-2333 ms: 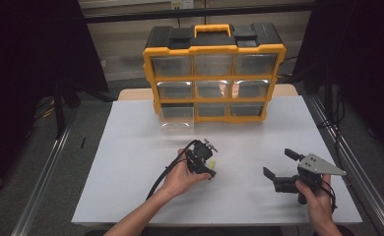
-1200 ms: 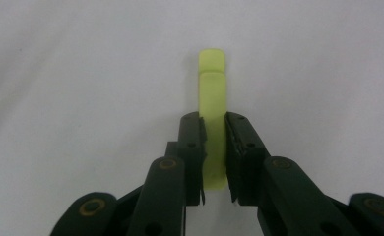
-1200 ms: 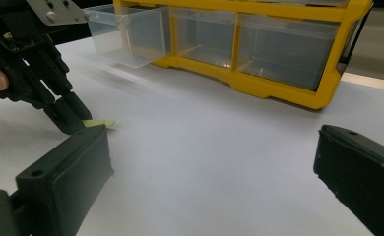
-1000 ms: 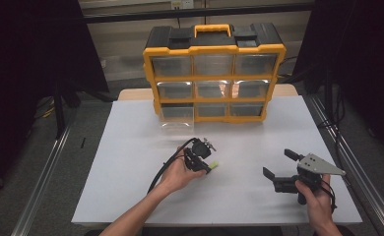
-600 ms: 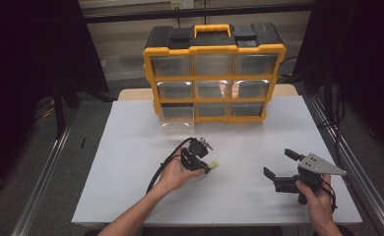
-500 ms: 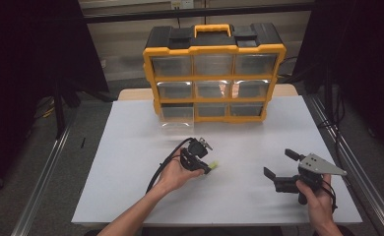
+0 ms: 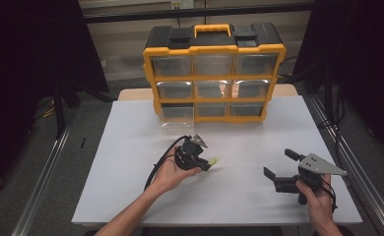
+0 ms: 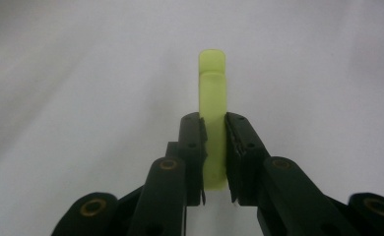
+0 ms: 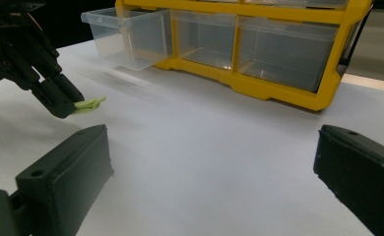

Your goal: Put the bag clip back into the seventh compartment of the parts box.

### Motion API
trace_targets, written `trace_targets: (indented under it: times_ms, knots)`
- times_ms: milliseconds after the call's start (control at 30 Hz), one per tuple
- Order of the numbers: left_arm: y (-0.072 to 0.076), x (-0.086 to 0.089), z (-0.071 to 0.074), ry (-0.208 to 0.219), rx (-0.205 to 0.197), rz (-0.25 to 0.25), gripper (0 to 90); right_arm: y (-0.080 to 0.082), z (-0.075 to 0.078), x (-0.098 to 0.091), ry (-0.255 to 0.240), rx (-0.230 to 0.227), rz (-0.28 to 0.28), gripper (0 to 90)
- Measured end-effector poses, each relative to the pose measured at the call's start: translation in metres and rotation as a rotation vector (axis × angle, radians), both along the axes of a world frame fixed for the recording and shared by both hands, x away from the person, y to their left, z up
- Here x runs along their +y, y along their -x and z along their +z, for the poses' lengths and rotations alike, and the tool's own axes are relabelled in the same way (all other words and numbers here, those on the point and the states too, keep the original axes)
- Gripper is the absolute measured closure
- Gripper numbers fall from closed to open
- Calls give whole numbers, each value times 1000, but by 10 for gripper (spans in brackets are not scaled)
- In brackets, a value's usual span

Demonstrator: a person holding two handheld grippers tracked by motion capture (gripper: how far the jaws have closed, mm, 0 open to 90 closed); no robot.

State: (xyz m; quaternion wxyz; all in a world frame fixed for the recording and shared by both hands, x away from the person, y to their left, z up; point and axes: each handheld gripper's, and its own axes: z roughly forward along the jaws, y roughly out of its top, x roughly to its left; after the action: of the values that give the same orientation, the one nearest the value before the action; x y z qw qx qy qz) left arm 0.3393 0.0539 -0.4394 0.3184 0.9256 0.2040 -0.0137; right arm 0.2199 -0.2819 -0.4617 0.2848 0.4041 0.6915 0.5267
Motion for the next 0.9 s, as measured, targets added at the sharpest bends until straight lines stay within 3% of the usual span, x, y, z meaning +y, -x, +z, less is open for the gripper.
trace_targets:
  times_ms: [100, 133, 167, 200, 400, 500, 533, 633, 800, 900]
  knots:
    - [0, 4, 4, 31, -12, -1, 786, 0, 0, 0, -2, 0, -1, 6]
    - [1, 4, 3, 66, -3, 18, 786, 0, 0, 0, -1, 1, 0, 6]
    - [2, 5, 4, 70, -9, 19, 786, 0, 0, 0, -1, 1, 0, 6]
    - [1, 7, 6, 46, -30, -6, 786, 0, 0, 0, -11, 0, 1, 3]
    - [4, 14, 14, 82, -56, -32, 786, 1, 1, -1, -14, -6, -6, 2]
    - [7, 17, 19, 135, -64, -4, 786, 1, 1, -1, -21, -10, -6, 1]
    - [7, 19, 21, 125, -72, -4, 786, 1, 1, -1, -22, -4, -5, 2]
    - [7, 22, 22, 157, -80, 12, 786, 1, 1, -1, -21, -12, -2, 2]
    - [6, 28, 23, 199, -60, 27, 786, 1, 1, -1, -30, -11, -17, 5]
    - [7, 32, 26, 209, -80, 41, 786, 0, 1, -2, -40, 0, -20, 3]
